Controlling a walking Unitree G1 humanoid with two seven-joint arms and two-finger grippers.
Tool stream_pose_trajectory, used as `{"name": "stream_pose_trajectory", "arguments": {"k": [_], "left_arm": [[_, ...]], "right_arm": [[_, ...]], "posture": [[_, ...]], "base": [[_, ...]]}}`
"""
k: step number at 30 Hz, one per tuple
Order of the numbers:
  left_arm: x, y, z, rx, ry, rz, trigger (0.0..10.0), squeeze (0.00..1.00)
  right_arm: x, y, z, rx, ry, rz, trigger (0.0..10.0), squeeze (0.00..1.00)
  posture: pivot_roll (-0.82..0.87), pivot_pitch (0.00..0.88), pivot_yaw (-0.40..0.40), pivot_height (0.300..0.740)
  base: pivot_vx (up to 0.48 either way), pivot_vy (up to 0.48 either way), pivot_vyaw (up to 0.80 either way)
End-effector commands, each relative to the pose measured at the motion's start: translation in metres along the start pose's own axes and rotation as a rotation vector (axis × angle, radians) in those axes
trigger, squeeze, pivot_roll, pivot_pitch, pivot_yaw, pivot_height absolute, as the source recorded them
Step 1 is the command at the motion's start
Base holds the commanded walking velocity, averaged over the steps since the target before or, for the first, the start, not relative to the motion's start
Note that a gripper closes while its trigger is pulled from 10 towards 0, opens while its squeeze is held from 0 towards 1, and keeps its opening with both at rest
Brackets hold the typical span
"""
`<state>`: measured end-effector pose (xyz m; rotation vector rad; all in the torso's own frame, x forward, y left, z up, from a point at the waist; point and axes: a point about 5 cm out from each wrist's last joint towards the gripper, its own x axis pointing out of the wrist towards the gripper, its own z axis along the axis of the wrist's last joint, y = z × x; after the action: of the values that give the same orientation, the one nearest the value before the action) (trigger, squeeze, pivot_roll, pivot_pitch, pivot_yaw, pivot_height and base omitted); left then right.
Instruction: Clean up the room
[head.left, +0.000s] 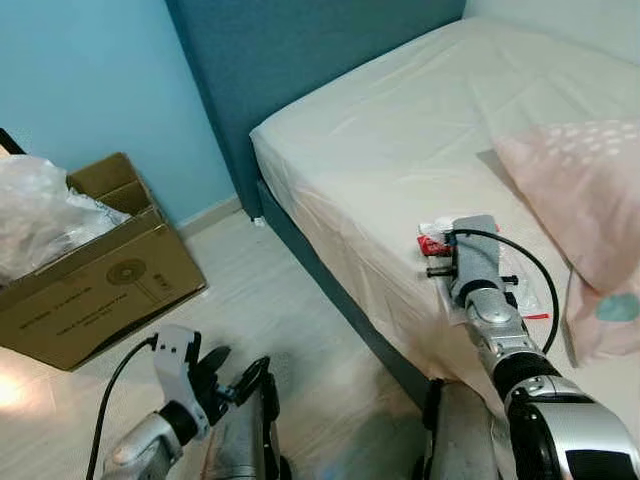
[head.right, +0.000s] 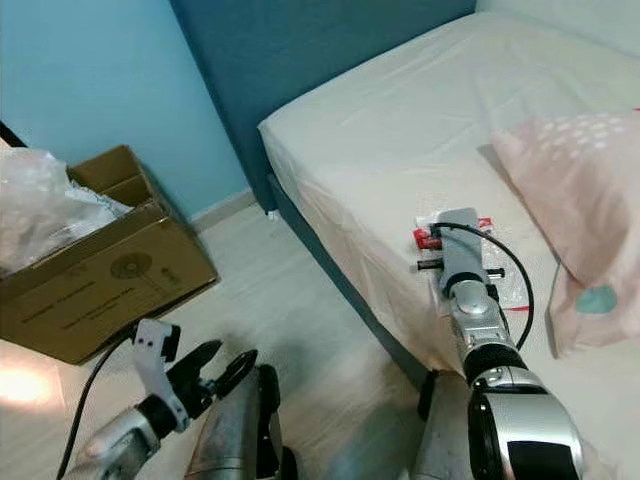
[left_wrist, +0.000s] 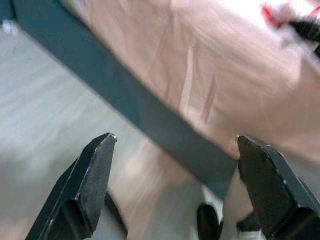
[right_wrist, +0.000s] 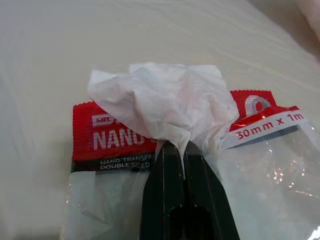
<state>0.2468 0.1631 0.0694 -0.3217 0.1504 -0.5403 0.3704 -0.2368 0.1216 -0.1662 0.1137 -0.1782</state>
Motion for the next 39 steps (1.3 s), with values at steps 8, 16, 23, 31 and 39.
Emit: {"name": "stream_pose_trajectory", "arguments": {"k": [8, 16, 23, 31, 39], "left_arm": [[0.039, 0.001, 0.037, -0.091, -0.17, 0.02, 10.0, 0.0], [0.064, 0.011, 0.046, -0.164, -0.232, 0.044, 10.0, 0.0], [0.096, -0.009, 0.053, -0.293, -0.27, -0.07, 10.0, 0.0], [0.115, -0.03, 0.044, -0.326, -0.246, -0.148, 10.0, 0.0], [0.125, -0.045, 0.042, -0.382, -0.262, -0.211, 10.0, 0.0]], "right_arm": [[-0.009, 0.003, 0.005, 0.583, -0.159, 0.202, 0.0, 0.0], [-0.027, 0.01, 0.006, 0.655, -0.23, 0.326, 0.0, 0.0], [-0.042, -0.002, 0.015, 0.744, -0.301, 0.361, 0.0, 0.0], [-0.051, -0.017, 0.006, 0.583, -0.243, 0.317, 0.0, 0.0], [-0.078, 0.019, -0.012, 0.376, -0.109, 0.593, 0.9, 0.0]], "posture": [[0.2, 0.241, 0.01, 0.523], [0.1, 0.145, -0.011, 0.523], [0.01, 0.091, 0.0, 0.523], [-0.04, 0.04, -0.002, 0.523], [-0.04, 0.0, -0.019, 0.523]], "base": [[0.0, 0.0, 0.0], [0.0, 0.0, 0.0], [0.0, 0.0, -0.21], [0.0, 0.0, -0.66], [0.0, 0.0, 0.0]]}}
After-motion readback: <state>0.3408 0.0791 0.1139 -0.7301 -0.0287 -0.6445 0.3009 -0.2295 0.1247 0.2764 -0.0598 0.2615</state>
